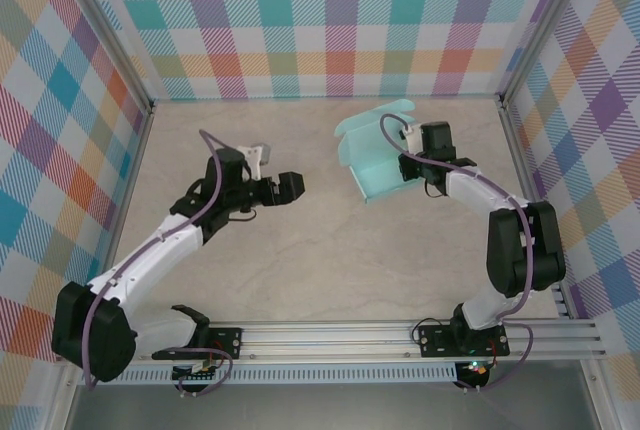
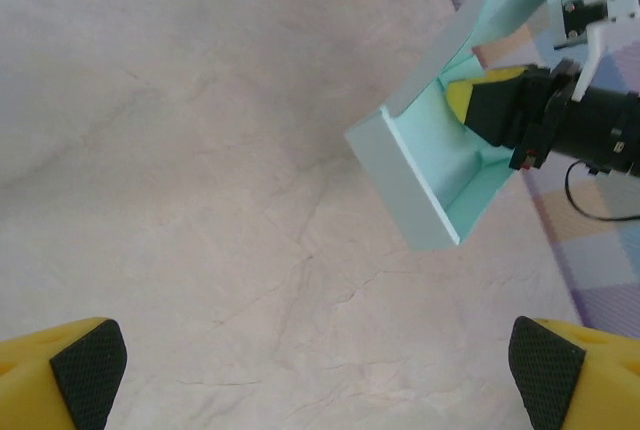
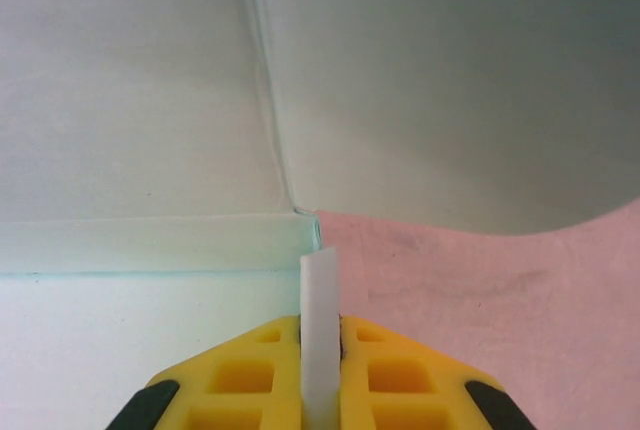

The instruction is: Fold the paper box

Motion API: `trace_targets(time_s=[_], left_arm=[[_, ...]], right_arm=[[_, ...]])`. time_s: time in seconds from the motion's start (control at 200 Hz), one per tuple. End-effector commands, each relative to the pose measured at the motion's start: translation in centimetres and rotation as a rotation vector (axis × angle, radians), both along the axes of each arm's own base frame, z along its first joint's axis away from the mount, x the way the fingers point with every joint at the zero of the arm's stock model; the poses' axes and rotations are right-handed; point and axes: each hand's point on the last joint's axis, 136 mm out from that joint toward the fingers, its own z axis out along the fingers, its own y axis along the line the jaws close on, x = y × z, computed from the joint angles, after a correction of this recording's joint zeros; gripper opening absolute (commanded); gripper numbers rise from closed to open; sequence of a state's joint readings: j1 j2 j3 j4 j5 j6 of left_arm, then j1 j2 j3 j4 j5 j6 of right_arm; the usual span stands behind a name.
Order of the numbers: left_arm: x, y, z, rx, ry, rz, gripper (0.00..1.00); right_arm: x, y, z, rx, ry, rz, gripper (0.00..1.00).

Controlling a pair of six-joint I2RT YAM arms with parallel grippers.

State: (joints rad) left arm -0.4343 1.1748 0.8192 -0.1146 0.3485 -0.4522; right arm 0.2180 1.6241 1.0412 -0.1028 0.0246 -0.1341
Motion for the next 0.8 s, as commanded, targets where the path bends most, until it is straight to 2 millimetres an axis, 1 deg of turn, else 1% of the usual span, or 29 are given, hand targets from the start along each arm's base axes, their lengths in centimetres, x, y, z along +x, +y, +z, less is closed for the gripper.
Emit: trace_targets(time_s=[0.0, 0.055, 0.155, 0.27, 0.315, 0.4, 0.525, 0.63, 0.725, 0.795], left_arm=[[0.9, -1.3, 1.2, -0.189, -0.033, 0.051, 1.0], [1.0, -2.7, 0.6, -0.211, -0.021, 0.034, 1.0], [1.4, -5.4, 1.0, -0.264, -0.045, -0.01, 1.0], [2.6, -7.4, 1.2, -0.326, -0.015, -0.043, 1.0], [2.8, -8.1, 1.6, -0.345, -0.015, -0.065, 1.0], [3.4, -8.8, 2.0, -0.374, -0.02, -0.08, 1.0], [4.2, -10.1, 1.7, -0.396, -0.005, -0.117, 1.0], [5.1, -11.0, 1.8, -0.453, 0.007, -0.127, 1.0], [5.8, -11.6, 1.2, -0.463, 0.024, -0.131, 1.0], [6.2, -11.7, 1.1, -0.47, 0.018, -0.125, 0.94]], right_arm=[[0.4, 0.8, 1.2, 0.182, -0.016, -0.09, 0.0], [0.6, 1.2, 1.7, 0.261, -0.031, -0.12, 0.0], [1.1, 1.7, 2.7, 0.375, -0.048, -0.177, 0.0], [1.5, 1.7, 3.4, 0.397, -0.078, -0.222, 0.0], [1.5, 1.9, 3.6, 0.395, -0.082, -0.218, 0.0], [1.3, 2.6, 4.0, 0.413, -0.083, -0.197, 0.0], [0.9, 3.5, 4.3, 0.455, -0.082, -0.19, 0.0], [0.6, 4.9, 4.5, 0.447, -0.085, -0.15, 0.0], [0.2, 5.7, 4.6, 0.438, -0.089, -0.13, 0.0], [0.2, 6.0, 4.8, 0.447, -0.086, -0.125, 0.0]])
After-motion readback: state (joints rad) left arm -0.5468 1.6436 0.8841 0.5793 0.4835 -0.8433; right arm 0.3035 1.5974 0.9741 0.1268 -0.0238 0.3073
